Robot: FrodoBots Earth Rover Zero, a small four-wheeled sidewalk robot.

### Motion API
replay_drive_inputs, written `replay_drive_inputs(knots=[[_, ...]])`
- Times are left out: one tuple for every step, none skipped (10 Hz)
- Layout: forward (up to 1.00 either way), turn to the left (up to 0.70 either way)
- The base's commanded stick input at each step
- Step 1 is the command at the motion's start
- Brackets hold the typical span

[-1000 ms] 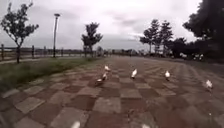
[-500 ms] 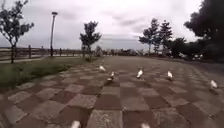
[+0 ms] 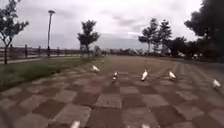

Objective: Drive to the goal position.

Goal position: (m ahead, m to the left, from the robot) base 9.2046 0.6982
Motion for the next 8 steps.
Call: replay_drive_inputs(knots=[[0.70, 0.00], [0.70, 0.00], [0.70, 0.00], [0.70, 0.00], [0.70, 0.00], [0.70, 0.00], [0.70, 0.00], [0.70, 0.00]])
